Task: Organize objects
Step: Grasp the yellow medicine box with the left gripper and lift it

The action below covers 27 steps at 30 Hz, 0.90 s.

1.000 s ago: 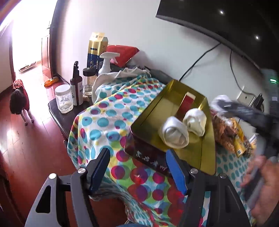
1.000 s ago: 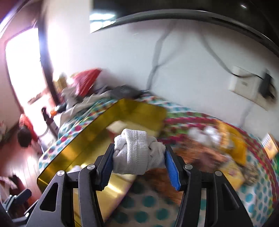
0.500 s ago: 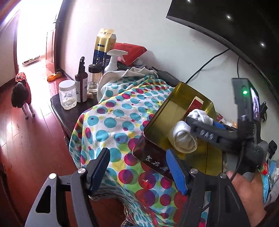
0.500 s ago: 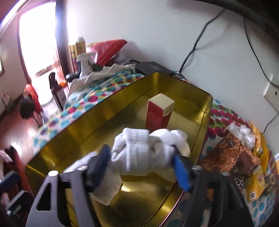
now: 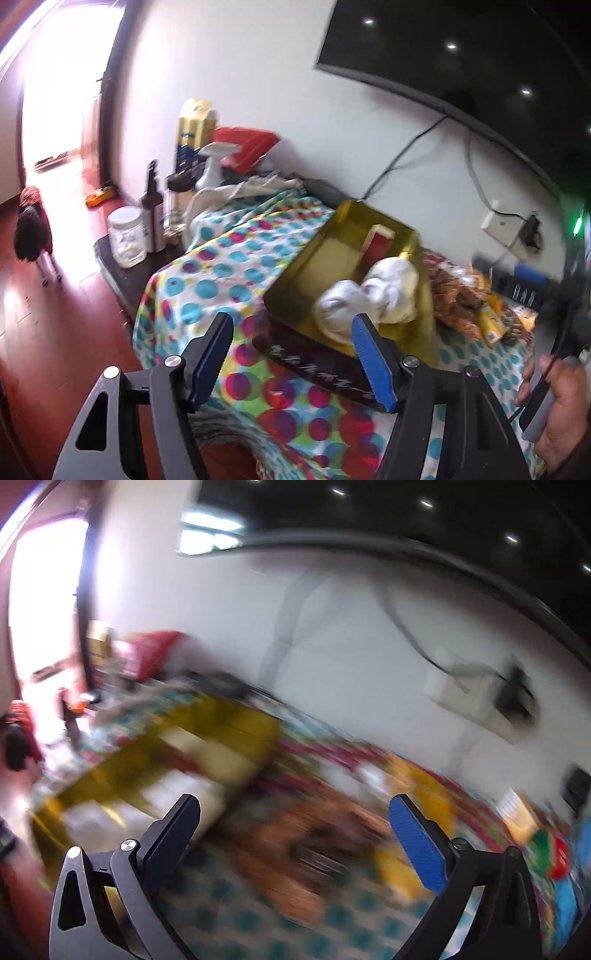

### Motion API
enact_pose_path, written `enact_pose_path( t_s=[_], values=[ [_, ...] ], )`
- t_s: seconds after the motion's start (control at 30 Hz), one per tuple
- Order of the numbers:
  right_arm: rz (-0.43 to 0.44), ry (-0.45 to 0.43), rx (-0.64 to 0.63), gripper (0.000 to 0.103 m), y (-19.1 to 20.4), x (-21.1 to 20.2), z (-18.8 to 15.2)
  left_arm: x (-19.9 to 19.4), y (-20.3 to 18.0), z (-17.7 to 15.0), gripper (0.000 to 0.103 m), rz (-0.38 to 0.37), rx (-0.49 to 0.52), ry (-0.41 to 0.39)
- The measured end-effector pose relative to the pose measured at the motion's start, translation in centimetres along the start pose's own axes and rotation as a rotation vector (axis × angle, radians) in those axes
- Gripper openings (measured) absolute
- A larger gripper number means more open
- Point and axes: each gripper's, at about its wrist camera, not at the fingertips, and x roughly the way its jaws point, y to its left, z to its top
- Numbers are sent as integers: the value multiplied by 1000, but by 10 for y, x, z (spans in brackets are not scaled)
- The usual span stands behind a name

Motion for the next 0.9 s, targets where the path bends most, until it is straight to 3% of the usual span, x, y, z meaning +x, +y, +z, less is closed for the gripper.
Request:
enact_pose_path(
  t_s=[0.1, 0.2, 0.27, 0.33, 0.47, 0.6, 0.7, 0.77, 0.9],
  values=[
    [-153, 91, 95, 102, -73, 13, -43, -13, -22, -5, 69, -91, 75, -58],
    [-238, 127, 262, 102, -145, 14, -81, -23, -47, -19, 69, -244, 148, -107],
    [-269, 128, 366, 102, -184, 11, -95, -22, -65, -35, 69, -273, 185, -109],
    [-289, 127, 440, 102, -214, 11, -101, -11, -89, -53, 69, -284, 247, -56],
    [-297, 144, 489, 102, -233, 17, -106, 15, -142, -68, 69, -263, 390, 73],
    [-315, 111, 464, 103, -227, 10, -106, 47, -180, -57, 70, -326, 345, 180],
    [-286, 128, 467, 103, -229, 13, -108, 76, -205, -54, 70, -308, 330, 268],
    [-277, 127, 483, 103, -231, 12, -109, 84, -220, -55, 70, -339, 305, 323],
    [-268, 100, 529, 103, -239, 5, -113, 91, -269, -63, 70, -356, 418, 284]
  ],
)
